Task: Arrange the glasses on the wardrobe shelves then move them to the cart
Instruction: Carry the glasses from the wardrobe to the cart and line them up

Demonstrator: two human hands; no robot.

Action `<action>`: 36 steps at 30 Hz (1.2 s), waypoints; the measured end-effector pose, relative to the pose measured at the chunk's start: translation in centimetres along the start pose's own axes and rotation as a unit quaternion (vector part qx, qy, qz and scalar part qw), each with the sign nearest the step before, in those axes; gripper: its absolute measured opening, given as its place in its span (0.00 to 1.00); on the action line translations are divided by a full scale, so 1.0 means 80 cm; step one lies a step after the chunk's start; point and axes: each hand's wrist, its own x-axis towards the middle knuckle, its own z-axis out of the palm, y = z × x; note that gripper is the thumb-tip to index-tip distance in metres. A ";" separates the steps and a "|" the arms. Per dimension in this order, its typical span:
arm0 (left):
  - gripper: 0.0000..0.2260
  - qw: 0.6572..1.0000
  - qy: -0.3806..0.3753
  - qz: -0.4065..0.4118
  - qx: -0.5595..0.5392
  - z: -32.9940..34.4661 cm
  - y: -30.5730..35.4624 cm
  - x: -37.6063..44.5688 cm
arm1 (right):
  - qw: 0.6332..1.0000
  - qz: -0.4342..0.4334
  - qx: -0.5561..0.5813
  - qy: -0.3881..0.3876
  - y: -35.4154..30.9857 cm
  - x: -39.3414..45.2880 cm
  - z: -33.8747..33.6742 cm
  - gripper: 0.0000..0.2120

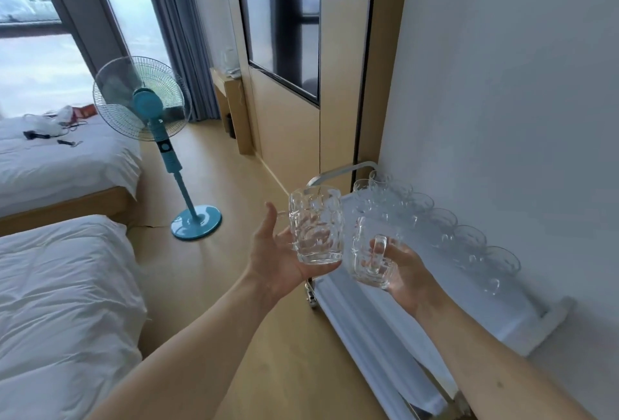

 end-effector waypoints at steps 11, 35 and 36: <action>0.26 0.997 -0.003 -0.067 -0.049 -0.022 0.045 0.136 | 0.995 -0.027 0.010 0.098 -0.002 0.096 -0.015 0.30; 0.26 0.942 -0.149 -0.278 0.112 -0.096 0.156 0.379 | 0.942 -0.044 0.027 0.331 0.005 0.255 -0.002 0.35; 0.24 0.943 -0.133 -0.271 0.138 -0.098 0.153 0.387 | 0.937 -0.040 0.017 0.345 0.007 0.260 -0.008 0.37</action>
